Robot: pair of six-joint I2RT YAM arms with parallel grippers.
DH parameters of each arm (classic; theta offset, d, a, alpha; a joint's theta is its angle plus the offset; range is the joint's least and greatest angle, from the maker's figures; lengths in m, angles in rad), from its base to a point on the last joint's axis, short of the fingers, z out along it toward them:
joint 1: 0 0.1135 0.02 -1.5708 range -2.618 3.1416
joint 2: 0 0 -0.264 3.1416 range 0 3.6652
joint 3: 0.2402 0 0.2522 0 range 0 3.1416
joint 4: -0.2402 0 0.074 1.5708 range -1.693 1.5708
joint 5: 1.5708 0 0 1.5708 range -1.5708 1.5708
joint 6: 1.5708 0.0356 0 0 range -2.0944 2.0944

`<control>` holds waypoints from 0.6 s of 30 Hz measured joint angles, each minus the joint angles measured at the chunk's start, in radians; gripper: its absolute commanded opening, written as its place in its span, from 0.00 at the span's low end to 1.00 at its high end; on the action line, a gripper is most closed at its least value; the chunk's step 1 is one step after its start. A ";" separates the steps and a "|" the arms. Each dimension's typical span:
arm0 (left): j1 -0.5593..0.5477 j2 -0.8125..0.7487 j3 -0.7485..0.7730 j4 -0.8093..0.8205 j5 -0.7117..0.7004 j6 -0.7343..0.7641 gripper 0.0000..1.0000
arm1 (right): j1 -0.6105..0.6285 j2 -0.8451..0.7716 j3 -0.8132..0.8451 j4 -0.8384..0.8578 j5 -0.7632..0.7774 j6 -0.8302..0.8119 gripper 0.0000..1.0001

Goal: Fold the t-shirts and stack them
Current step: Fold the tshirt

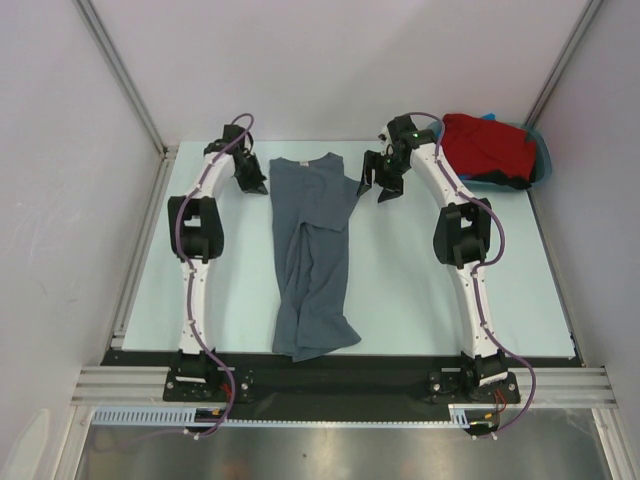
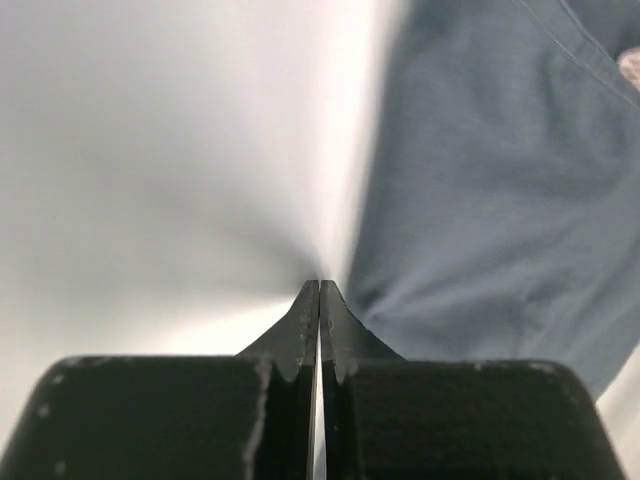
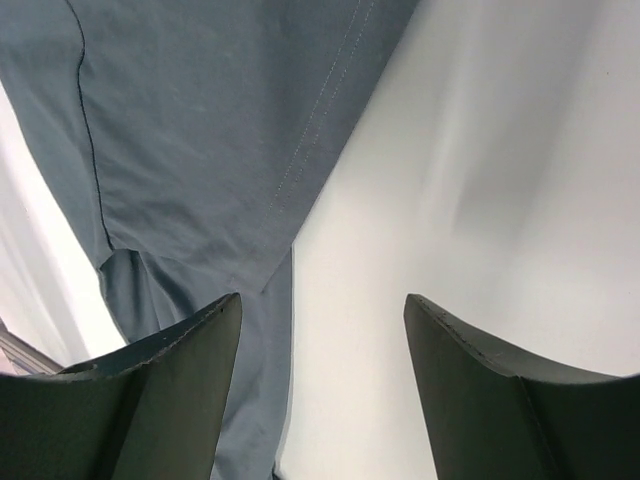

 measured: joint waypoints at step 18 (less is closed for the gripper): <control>0.030 -0.058 -0.051 0.018 0.033 0.011 0.83 | -0.010 0.051 0.004 0.097 -0.107 0.072 0.68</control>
